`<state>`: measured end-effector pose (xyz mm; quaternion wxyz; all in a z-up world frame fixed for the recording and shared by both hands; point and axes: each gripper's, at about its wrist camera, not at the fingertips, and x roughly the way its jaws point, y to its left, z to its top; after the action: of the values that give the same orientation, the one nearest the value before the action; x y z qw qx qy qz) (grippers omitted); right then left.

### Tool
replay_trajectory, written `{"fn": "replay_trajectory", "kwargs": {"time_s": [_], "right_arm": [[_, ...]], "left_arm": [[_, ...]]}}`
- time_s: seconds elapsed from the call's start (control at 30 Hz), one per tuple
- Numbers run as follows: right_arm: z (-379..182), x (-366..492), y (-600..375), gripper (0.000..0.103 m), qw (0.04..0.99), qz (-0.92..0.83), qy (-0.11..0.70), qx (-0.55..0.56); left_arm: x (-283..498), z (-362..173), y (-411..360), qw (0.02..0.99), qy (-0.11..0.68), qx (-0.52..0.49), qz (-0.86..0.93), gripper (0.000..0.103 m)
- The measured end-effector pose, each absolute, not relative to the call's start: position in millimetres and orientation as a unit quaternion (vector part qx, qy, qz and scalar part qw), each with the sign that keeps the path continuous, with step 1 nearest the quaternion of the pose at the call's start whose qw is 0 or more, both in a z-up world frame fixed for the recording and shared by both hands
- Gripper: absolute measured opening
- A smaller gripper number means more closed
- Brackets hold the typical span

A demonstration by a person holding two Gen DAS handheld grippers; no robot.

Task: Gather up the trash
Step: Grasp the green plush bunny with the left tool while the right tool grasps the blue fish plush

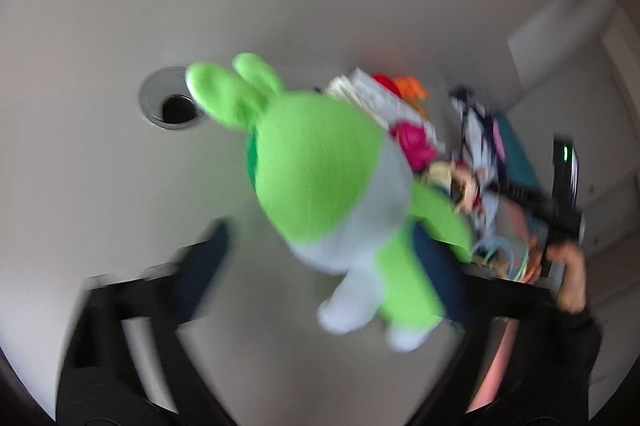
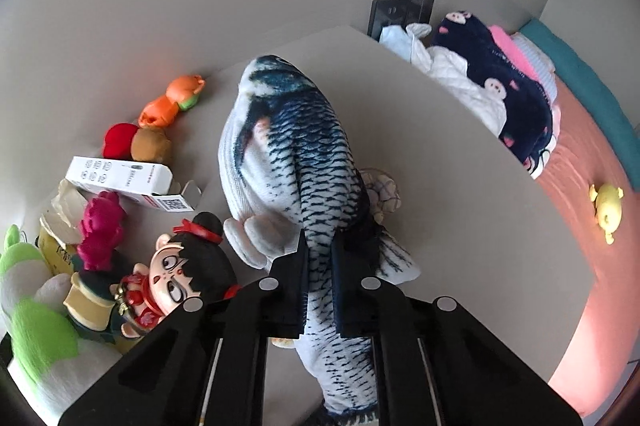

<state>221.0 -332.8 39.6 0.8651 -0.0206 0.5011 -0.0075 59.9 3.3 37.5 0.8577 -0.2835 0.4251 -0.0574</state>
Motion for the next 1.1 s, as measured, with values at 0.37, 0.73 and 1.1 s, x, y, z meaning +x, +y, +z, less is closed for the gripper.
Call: {"fn": "replay_trajectory", "kwargs": {"time_s": [0.37, 0.73, 1.1], "right_arm": [[68.0, 199.1, -339.6, 0.01, 0.884, -0.015, 0.467, -0.025], [131.1, 140.9, -369.8, 0.01, 0.911, -0.025, 0.412, 0.003], [167.1, 11.7, -429.0, 0.01, 0.928, -0.064, 0.366, 0.034]], "left_arm": [[98.1, 27.1, -8.4, 0.834, 0.448, -0.318, -0.041, 0.061], [66.6, 94.6, -47.8, 0.889, 0.375, -0.243, -0.098, 0.041], [-13.6, 158.6, -128.2, 0.916, 0.312, -0.168, -0.187, 0.042]]}}
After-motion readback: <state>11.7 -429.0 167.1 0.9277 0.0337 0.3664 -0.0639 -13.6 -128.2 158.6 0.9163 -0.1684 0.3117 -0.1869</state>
